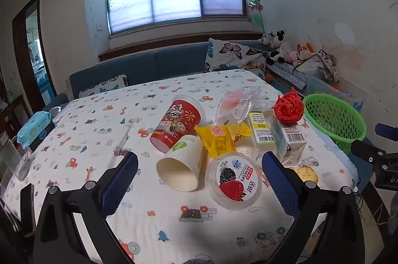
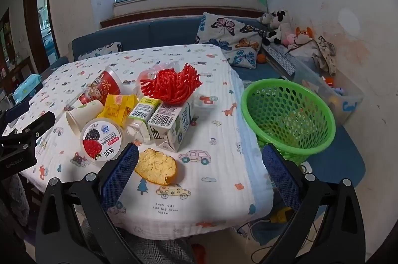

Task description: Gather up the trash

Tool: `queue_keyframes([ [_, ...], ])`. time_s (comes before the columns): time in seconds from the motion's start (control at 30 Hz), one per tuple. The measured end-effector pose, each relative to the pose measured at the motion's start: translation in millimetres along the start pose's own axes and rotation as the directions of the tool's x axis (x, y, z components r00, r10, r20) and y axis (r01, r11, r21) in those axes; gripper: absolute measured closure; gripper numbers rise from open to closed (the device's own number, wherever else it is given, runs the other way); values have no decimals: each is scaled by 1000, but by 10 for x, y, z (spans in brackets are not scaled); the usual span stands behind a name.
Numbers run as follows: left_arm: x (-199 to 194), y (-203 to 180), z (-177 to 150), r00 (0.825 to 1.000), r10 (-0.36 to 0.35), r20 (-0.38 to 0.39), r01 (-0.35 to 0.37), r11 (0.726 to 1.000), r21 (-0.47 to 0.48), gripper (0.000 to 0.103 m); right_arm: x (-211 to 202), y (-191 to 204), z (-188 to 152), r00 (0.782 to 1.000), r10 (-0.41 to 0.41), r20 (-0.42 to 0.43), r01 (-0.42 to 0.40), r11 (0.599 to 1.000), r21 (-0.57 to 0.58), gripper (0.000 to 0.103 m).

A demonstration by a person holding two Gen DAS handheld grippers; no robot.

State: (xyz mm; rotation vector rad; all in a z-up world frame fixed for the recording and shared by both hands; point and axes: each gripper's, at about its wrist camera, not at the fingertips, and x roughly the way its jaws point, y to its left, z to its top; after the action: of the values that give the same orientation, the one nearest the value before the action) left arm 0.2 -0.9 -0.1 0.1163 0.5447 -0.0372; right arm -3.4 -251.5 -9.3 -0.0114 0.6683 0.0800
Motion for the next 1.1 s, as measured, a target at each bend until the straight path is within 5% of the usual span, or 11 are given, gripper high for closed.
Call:
queue_keyframes([
  [1.1,-184,-45,48,1000,-6,24,6,1000,-6,6,-111,-5,-39,999,3,38,-3,1000,10,4],
])
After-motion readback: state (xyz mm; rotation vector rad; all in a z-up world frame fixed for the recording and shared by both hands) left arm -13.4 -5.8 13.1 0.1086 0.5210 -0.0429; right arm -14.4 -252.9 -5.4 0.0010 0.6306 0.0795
